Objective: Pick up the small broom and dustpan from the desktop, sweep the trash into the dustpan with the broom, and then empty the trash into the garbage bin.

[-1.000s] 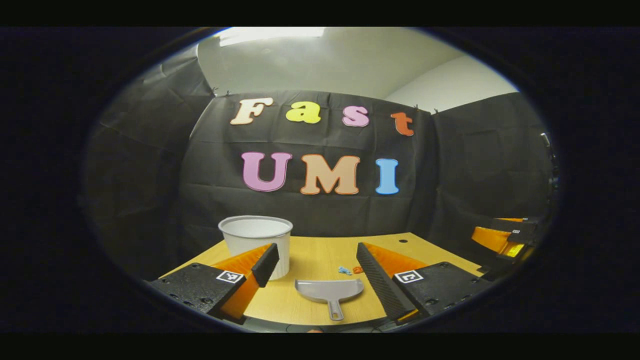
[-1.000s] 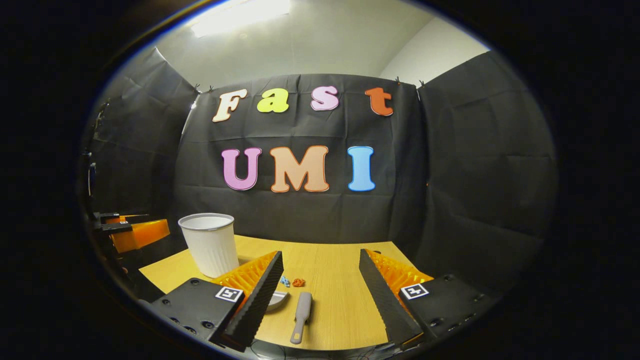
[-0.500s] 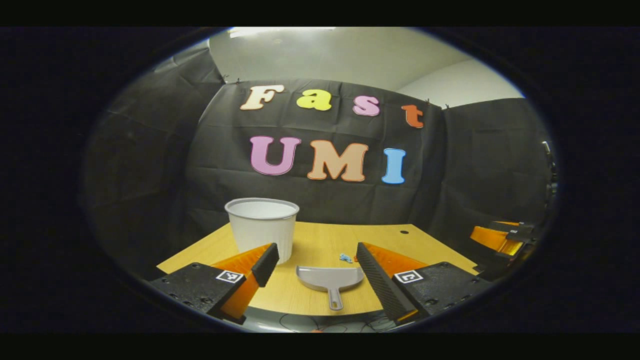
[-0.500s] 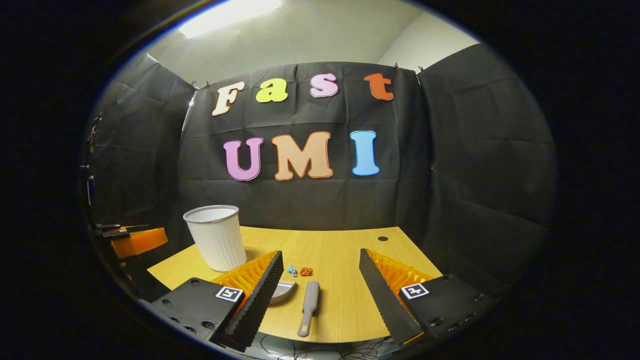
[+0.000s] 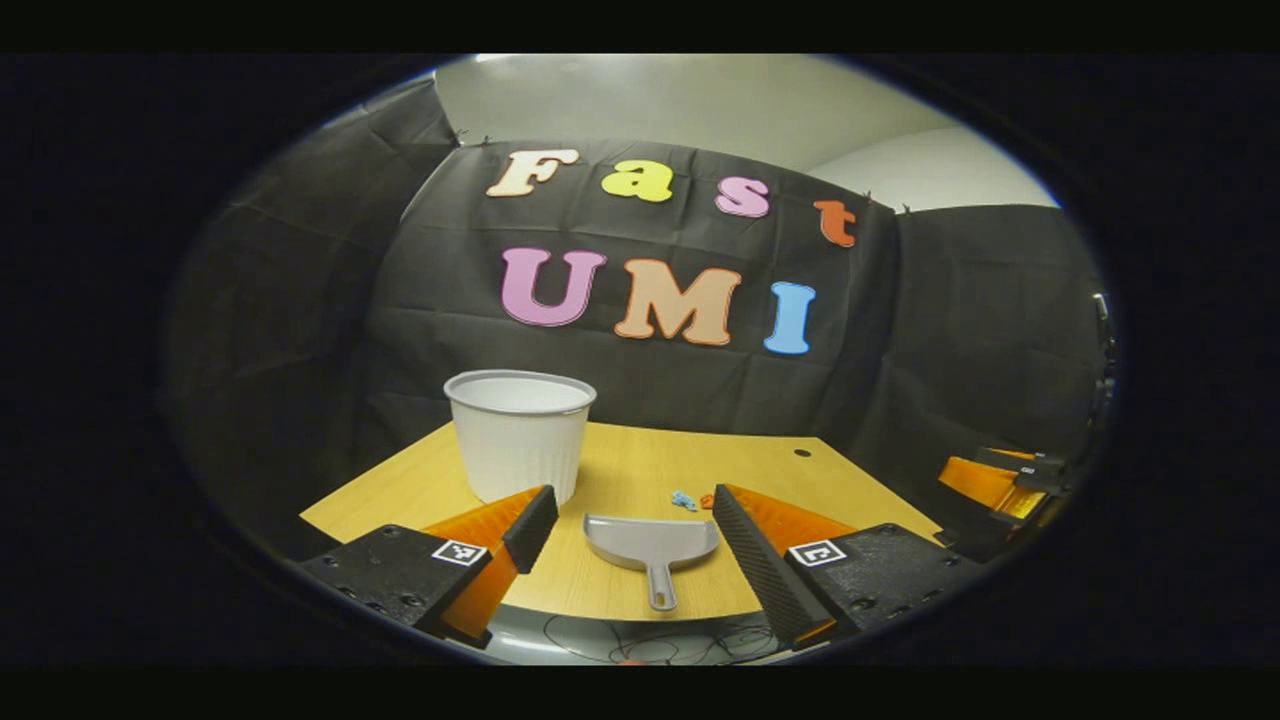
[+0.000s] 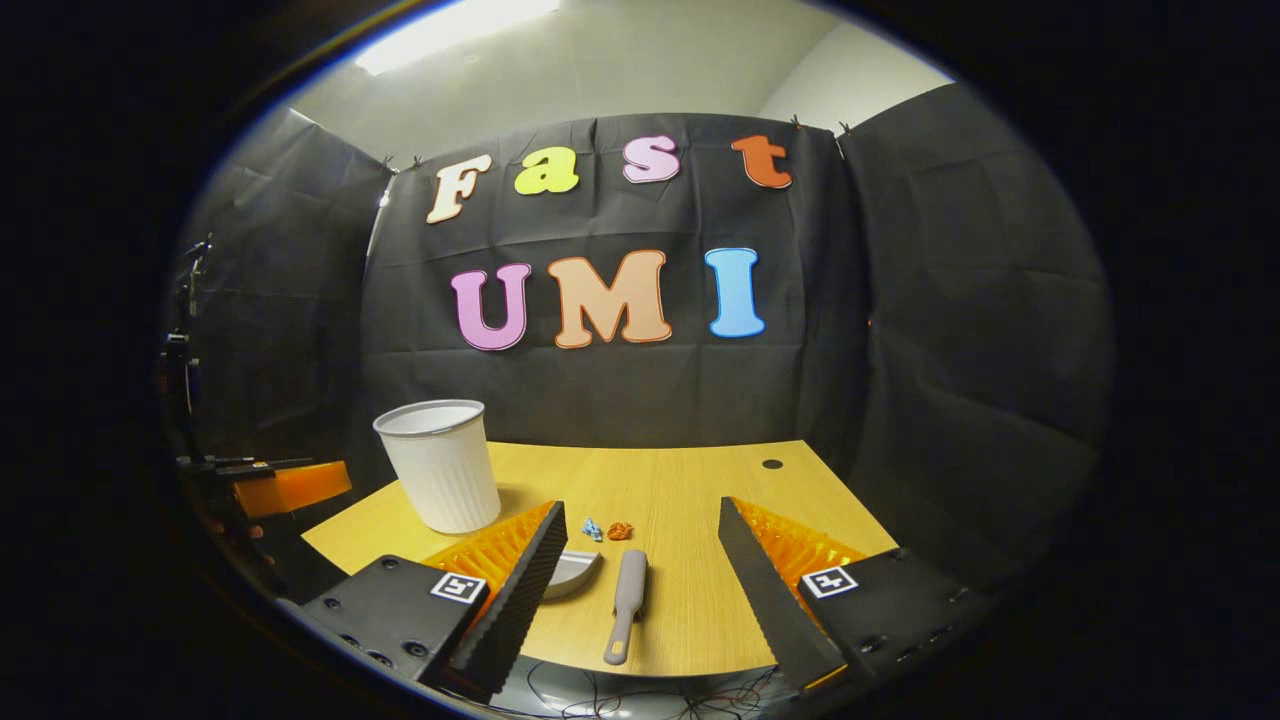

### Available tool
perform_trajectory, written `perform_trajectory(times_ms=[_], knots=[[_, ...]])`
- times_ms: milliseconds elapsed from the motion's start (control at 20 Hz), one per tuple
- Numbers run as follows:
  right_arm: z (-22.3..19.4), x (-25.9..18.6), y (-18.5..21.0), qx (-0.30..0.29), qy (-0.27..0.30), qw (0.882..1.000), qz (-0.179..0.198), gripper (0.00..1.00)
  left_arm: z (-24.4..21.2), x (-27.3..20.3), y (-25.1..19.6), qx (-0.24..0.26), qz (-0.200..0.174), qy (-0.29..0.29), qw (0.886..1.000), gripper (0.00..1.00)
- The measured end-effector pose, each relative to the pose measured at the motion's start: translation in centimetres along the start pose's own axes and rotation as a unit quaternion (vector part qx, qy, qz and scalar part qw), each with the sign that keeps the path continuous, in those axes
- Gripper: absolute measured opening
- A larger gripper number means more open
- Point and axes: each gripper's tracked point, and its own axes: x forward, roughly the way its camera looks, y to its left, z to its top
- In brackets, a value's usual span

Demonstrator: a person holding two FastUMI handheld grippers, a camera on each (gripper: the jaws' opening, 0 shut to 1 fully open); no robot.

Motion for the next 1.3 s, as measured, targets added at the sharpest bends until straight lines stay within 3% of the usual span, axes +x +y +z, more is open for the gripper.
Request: perform_trajectory(times_ms=[550,900,1050,1200,1300], knots=[[-3.4,1.0,1.5,0.017,0.050,0.999,-0.002,0.98,-5.0,0.6,-0.6,-0.005,-0.033,0.091,0.995,0.94],[-8.8,4.5,2.1,-0.012,0.144,0.989,0.021,0.99,-9.3,4.0,-3.1,-0.034,-0.063,0.164,0.984,0.94],[-12.8,8.2,1.5,-0.018,0.205,0.978,0.039,0.98,-14.0,7.1,-4.0,-0.028,-0.054,0.232,0.971,0.92],[-17.9,11.2,1.6,0.016,0.299,0.952,0.068,0.99,-20.0,8.6,-3.8,-0.007,-0.024,0.342,0.939,0.95],[-20.9,13.0,1.3,0.025,0.351,0.933,0.073,0.99,-22.8,9.8,-3.6,-0.006,-0.006,0.387,0.922,0.96]])
